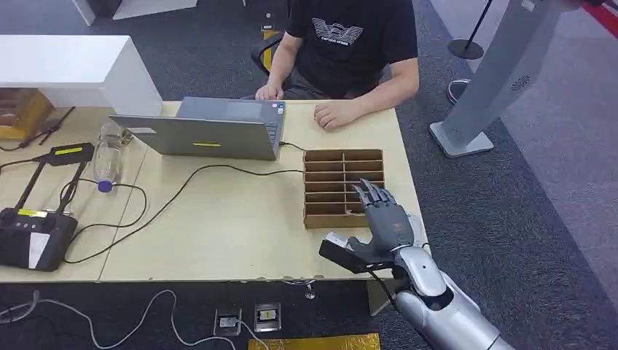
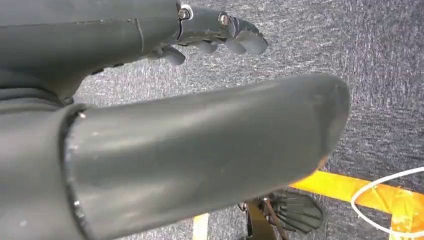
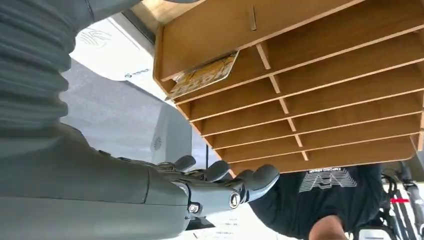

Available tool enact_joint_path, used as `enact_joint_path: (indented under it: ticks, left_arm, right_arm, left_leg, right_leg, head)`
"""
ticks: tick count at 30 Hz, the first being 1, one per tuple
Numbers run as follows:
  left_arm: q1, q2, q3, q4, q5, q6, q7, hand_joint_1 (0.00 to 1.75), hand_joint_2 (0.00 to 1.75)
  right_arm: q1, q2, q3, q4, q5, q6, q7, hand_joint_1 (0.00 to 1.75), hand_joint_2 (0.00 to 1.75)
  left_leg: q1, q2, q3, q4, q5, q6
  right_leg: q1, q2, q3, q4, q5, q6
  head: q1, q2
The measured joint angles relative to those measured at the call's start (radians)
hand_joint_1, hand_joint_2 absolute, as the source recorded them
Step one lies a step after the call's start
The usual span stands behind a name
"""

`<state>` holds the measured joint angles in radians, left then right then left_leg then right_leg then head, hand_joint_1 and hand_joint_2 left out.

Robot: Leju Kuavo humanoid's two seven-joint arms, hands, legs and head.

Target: Pass the card to the sensor for recognition and then transmit it.

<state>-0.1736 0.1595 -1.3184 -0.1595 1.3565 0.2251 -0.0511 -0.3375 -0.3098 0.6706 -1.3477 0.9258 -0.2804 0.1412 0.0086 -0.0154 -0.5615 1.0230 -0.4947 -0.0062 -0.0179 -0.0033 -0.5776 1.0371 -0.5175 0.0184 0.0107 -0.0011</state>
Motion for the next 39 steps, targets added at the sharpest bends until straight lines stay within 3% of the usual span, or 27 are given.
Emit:
enact_joint_path:
  ticks: [20, 22, 39]
  left_arm:
    - [0.0, 0.0, 0.0, 0.0, 0.005, 0.001, 0.0, 0.0, 0.0]
    - [0.001, 0.0, 0.0, 0.0, 0.006, 0.002, 0.0, 0.0, 0.0]
    - [0.0, 0.0, 0.0, 0.0, 0.006, 0.0, 0.0, 0.0, 0.0]
  right_arm:
    - [-0.005, 0.003, 0.0, 0.019, 0.002, 0.022, 0.017, 0.0, 1.75]
    - [0.008, 0.031, -0.001, 0.019, 0.048, 0.047, 0.1, 0.0, 1.75]
    - [0.008, 0.058, -0.001, 0.024, 0.055, 0.054, 0.09, 0.0, 1.75]
  left_leg:
    - [0.0, 0.0, 0.0, 0.0, 0.0, 0.0]
    - [0.0, 0.0, 0.0, 0.0, 0.0, 0.0]
    - [0.0, 0.0, 0.0, 0.0, 0.0, 0.0]
  right_leg:
    - [0.0, 0.0, 0.0, 0.0, 0.0, 0.0]
    - [0.0, 0.0, 0.0, 0.0, 0.0, 0.0]
    - [0.0, 0.0, 0.0, 0.0, 0.0, 0.0]
  head:
    - [0.0, 0.0]
    - [0.0, 0.0]
    - [0.0, 0.0]
